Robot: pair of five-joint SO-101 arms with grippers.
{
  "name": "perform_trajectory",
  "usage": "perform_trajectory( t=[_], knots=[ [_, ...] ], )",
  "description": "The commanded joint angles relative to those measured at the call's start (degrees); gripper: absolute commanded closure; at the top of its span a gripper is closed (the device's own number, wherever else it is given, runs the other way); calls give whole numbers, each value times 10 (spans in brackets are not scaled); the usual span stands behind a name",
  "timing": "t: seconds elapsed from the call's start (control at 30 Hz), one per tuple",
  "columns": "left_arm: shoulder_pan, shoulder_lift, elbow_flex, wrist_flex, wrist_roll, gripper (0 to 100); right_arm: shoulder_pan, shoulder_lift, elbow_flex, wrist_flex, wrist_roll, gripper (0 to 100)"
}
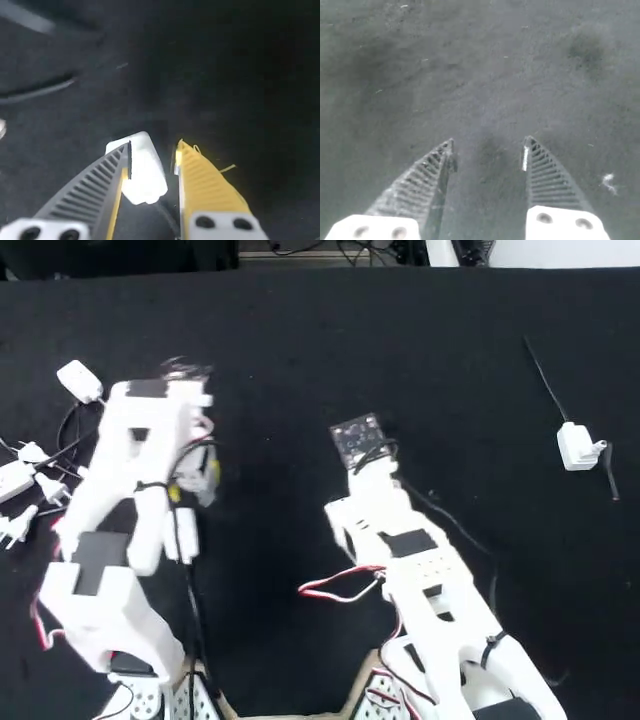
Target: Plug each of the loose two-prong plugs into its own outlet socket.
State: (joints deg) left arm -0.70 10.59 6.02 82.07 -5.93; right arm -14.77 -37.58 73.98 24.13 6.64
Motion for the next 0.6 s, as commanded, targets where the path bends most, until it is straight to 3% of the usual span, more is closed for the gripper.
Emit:
perform_trajectory(
  t=[0.0, 0.13, 0.27, 0.43, 0.5, 0.57],
  knots=[
    [69, -11, -84, 29, 6, 842, 33, -7, 2, -39, -4, 800],
    [84, -11, -166, 105, 6, 841, 31, -7, 5, -41, -4, 800],
    [28, -11, -207, 184, 5, 840, 31, -7, 5, -40, -4, 800],
    [-82, -11, -152, 186, 1, 807, 31, -7, 5, -41, -4, 800],
    [-102, -11, -110, 185, -24, 734, 31, -7, 5, -41, -4, 800],
    [-109, -27, -73, 168, -42, 723, 31, -7, 5, -41, -4, 800]
  ],
)
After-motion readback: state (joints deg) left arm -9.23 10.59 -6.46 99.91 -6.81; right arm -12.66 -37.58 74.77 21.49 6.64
